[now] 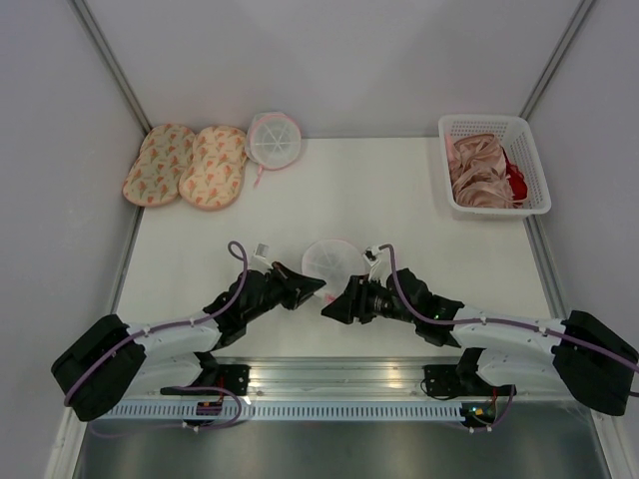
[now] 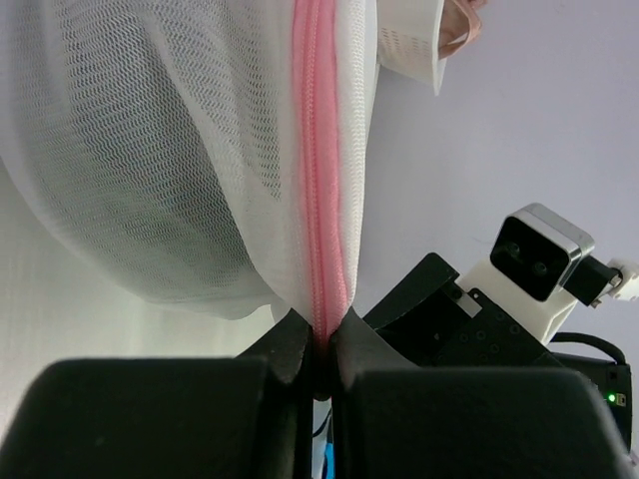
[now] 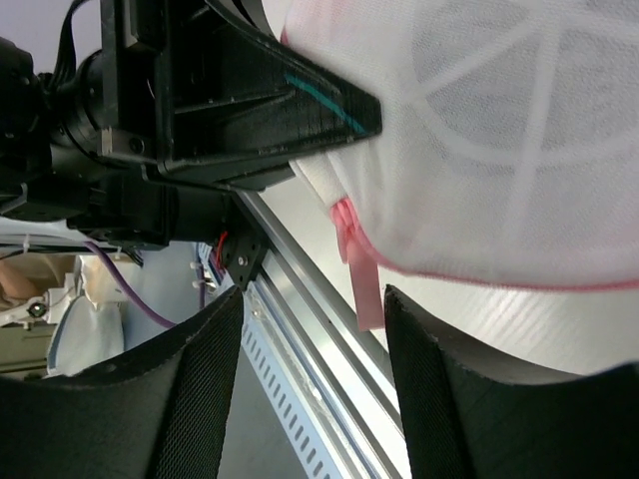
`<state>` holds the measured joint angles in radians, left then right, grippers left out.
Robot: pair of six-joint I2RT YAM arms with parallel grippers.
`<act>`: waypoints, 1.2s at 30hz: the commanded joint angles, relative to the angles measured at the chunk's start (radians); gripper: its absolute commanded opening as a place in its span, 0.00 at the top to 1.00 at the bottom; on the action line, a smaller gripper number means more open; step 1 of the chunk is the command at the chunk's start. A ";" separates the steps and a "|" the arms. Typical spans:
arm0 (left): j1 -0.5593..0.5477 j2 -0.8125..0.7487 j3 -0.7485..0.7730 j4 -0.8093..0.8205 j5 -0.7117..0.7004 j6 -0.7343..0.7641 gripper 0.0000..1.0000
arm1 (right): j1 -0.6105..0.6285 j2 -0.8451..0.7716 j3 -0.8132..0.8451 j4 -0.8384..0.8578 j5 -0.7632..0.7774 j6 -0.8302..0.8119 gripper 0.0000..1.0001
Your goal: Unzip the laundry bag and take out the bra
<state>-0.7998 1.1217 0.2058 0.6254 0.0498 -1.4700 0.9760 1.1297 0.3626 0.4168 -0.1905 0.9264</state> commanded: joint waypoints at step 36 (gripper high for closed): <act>-0.010 -0.062 -0.012 -0.006 -0.027 -0.030 0.98 | 0.119 0.165 0.068 0.189 0.184 0.034 0.36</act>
<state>-0.8001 1.0790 0.2058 0.5690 -0.0029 -1.4696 1.0893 1.2716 0.3840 0.5476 -0.0452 0.9833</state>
